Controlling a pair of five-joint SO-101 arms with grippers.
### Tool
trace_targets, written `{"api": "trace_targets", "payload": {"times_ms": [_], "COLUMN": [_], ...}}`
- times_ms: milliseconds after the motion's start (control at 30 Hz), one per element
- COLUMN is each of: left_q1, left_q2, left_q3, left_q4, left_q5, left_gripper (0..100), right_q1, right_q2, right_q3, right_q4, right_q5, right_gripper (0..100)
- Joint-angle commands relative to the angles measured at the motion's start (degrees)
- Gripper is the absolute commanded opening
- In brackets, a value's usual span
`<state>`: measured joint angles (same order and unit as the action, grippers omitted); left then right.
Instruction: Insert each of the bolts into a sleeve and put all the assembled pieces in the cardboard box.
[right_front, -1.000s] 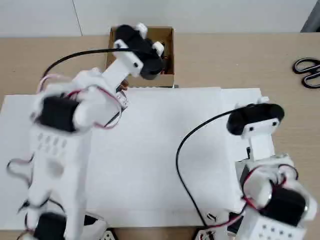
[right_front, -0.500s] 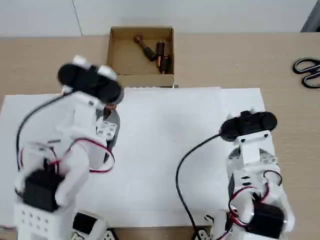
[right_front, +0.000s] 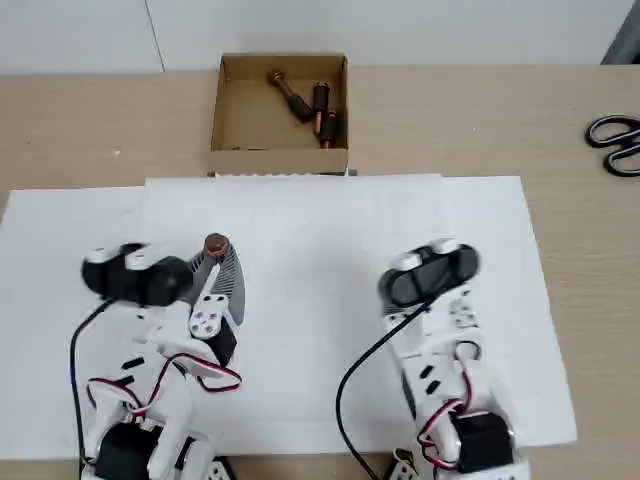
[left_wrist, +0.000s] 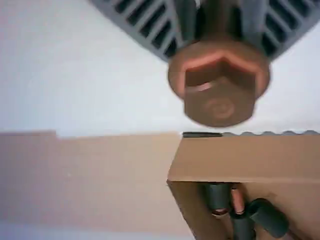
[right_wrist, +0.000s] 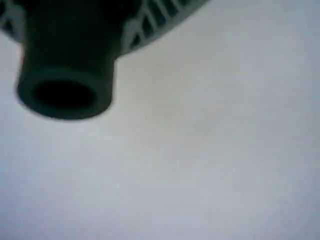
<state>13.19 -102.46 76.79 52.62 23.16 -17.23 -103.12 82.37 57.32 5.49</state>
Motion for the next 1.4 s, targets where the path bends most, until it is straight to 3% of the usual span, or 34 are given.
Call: {"api": "trace_targets", "payload": {"times_ms": [0,267,600,1033,1367], "left_q1": [0.18,0.7,10.81,14.33,13.98], "left_q2": [-0.79,-1.05,-1.58,-1.67,-1.67], "left_q3": [0.13,0.4,2.07,5.49,7.34], "left_q4": [-2.2,-6.33,-10.2,-10.46,-17.93], "left_q5": [10.73,18.37,18.64,18.46,14.68], "left_gripper": [1,1,1,1,1], "right_q1": [-5.67,-15.69,-23.69,-24.4,-24.4], "right_q2": [-0.48,-0.48,-0.48,-0.48,-0.48], "right_q3": [1.49,5.27,5.19,3.52,2.9], "right_q4": [-4.18,-7.87,-8.13,-8.13,-7.87], "right_q5": [-0.53,-0.26,-0.18,-0.09,-0.09], "right_gripper": [0.2,0.2,0.2,0.2,0.2]}}
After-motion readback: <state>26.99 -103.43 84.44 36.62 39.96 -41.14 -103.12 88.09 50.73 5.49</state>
